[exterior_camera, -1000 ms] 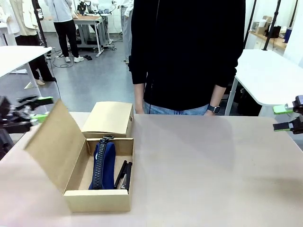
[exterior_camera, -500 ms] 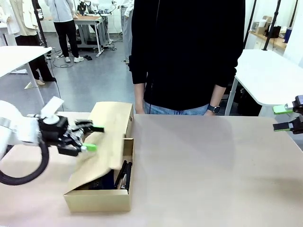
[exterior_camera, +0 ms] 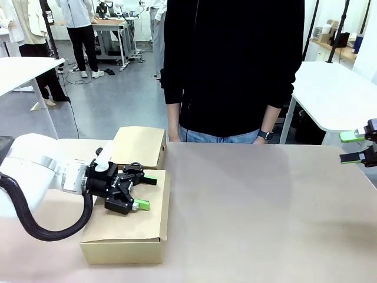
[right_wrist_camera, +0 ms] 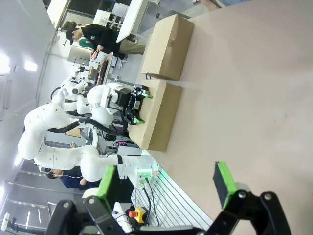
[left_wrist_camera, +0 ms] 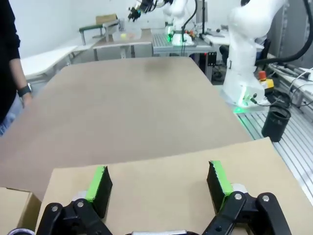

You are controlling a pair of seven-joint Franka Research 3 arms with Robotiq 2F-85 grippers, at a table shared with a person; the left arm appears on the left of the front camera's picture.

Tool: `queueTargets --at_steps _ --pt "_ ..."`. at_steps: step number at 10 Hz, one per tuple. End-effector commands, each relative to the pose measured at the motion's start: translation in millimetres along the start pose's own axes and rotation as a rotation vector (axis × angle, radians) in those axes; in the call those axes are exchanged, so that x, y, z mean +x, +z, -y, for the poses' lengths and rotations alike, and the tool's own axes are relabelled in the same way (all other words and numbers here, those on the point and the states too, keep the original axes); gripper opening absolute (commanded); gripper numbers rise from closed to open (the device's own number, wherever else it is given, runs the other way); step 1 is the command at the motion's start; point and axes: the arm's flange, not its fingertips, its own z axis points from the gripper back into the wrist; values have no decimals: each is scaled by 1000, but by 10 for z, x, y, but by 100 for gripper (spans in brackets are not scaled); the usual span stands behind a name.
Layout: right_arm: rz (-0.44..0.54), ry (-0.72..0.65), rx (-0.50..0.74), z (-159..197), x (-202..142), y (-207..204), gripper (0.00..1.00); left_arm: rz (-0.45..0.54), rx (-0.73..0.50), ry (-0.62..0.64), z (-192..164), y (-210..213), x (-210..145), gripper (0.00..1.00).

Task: Place items inside the box.
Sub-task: Close the lid of the Mailer Box closest to the robot.

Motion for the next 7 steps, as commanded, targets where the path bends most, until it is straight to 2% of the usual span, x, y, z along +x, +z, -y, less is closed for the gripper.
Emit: queueTargets --at_steps 1,3,4,6,7 --pt "8 -14 11 -35 18 16 100 -25 60 -38 1613 61 -54 100" --pt "8 -14 11 -35 18 16 100 16 68 -4 1598 173 67 100" --pt "8 -14 11 -35 18 16 100 85 74 41 1593 311 248 100" --pt "8 -14 11 -35 18 16 100 230 133 160 1660 818 756 100" --pt "8 -14 11 -35 18 16 100 261 118 252 1692 1104 936 100"
